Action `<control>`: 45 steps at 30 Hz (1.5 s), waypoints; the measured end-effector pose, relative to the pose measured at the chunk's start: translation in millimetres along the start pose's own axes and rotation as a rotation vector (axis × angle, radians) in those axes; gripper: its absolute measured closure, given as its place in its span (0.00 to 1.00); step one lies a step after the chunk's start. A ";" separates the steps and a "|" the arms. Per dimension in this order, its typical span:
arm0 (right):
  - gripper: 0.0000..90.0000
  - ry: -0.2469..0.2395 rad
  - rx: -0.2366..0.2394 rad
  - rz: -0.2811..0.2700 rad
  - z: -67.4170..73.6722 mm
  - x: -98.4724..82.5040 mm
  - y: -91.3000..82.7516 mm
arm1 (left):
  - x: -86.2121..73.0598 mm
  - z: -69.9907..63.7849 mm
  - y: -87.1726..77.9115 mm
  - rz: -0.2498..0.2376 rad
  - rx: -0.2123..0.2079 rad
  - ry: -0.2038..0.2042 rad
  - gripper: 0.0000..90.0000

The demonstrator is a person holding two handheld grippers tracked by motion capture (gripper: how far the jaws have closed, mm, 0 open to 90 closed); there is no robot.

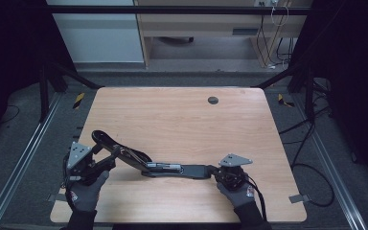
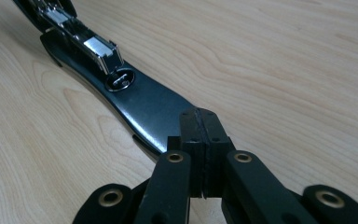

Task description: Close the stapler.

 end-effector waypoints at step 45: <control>1.00 0.039 0.008 0.021 2.2 -12.4 19.2 | 13.5 -11.5 4.1 -0.071 -0.038 -0.070 0.69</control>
Point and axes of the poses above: each handheld gripper's, and its own axes: y roughly forward along the jaws, x roughly out of its top, z roughly to its left, the point moved 2 cm from there along y, roughly forward along the jaws
